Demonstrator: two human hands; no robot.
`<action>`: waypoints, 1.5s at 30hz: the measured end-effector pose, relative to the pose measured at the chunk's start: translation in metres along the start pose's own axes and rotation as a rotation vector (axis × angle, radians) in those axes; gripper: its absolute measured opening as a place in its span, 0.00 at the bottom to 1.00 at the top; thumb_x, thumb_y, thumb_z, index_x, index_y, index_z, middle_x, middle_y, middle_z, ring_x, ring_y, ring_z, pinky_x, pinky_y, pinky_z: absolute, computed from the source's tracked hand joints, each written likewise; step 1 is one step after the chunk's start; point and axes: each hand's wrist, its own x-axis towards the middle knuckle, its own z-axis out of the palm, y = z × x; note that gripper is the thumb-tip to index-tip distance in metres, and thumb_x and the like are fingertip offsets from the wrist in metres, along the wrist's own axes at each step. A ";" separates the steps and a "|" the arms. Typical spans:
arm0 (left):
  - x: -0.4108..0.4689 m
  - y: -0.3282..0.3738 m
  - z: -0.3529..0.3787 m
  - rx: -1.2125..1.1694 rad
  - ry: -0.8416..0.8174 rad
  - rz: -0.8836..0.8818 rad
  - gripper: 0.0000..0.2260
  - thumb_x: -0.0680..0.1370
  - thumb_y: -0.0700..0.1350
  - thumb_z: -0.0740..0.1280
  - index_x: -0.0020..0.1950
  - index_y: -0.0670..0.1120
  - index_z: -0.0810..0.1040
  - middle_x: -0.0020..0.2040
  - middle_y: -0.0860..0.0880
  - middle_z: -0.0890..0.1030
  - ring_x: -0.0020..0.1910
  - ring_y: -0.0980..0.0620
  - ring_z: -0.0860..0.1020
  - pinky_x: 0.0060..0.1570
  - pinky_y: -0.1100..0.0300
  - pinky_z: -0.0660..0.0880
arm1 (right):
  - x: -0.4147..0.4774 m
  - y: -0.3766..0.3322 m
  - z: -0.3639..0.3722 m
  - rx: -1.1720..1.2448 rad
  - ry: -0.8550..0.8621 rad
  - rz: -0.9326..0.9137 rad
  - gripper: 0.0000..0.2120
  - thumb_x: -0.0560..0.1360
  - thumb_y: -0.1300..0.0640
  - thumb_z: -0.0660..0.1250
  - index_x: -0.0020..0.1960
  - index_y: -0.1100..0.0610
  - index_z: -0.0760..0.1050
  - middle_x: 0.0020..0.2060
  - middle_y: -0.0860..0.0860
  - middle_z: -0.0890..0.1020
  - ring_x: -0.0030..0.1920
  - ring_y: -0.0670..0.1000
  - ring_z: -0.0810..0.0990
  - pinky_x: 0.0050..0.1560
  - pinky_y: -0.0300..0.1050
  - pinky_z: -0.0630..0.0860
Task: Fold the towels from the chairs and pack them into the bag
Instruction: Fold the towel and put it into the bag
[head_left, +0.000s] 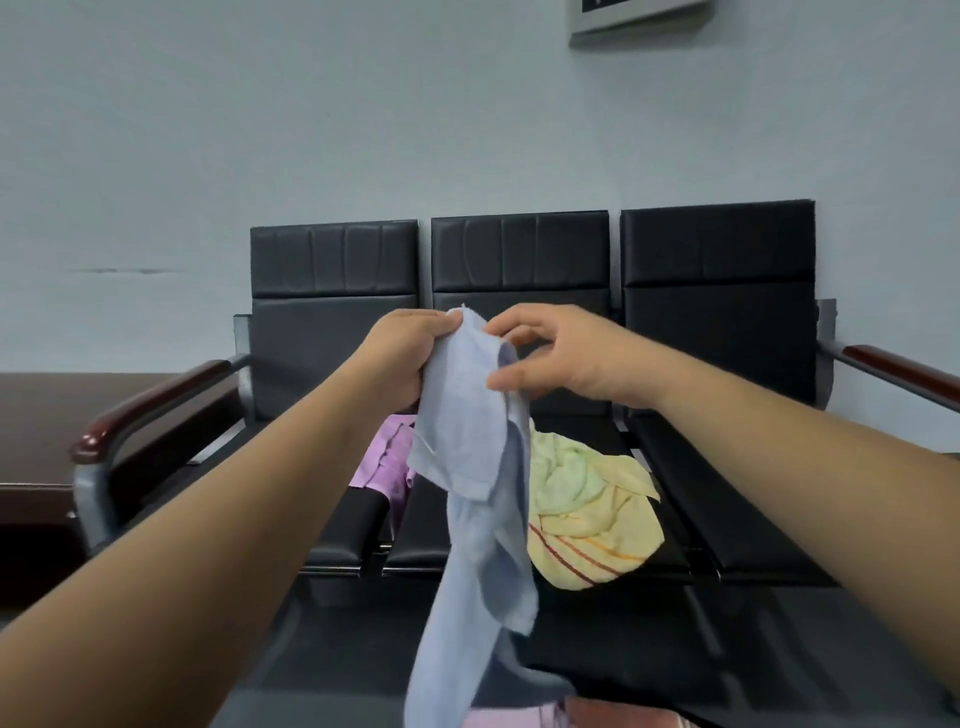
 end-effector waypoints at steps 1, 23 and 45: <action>-0.003 -0.002 -0.001 0.017 0.006 -0.009 0.11 0.82 0.40 0.65 0.57 0.33 0.81 0.53 0.36 0.84 0.51 0.40 0.84 0.51 0.48 0.81 | -0.001 0.002 0.005 -0.020 0.006 -0.001 0.20 0.71 0.53 0.79 0.61 0.46 0.79 0.54 0.50 0.83 0.47 0.54 0.86 0.50 0.52 0.85; -0.039 -0.065 -0.004 0.590 -0.173 0.222 0.07 0.77 0.46 0.73 0.47 0.42 0.83 0.39 0.50 0.81 0.38 0.52 0.77 0.46 0.55 0.73 | -0.001 -0.004 0.005 0.592 0.424 0.258 0.10 0.76 0.57 0.75 0.43 0.59 0.75 0.36 0.56 0.80 0.30 0.49 0.78 0.34 0.41 0.80; -0.040 -0.048 0.009 0.079 -0.266 0.086 0.17 0.77 0.50 0.74 0.61 0.55 0.71 0.49 0.47 0.83 0.44 0.52 0.81 0.46 0.57 0.76 | -0.017 0.025 0.016 0.011 0.191 0.030 0.06 0.76 0.64 0.70 0.48 0.57 0.86 0.41 0.58 0.87 0.41 0.52 0.86 0.49 0.54 0.83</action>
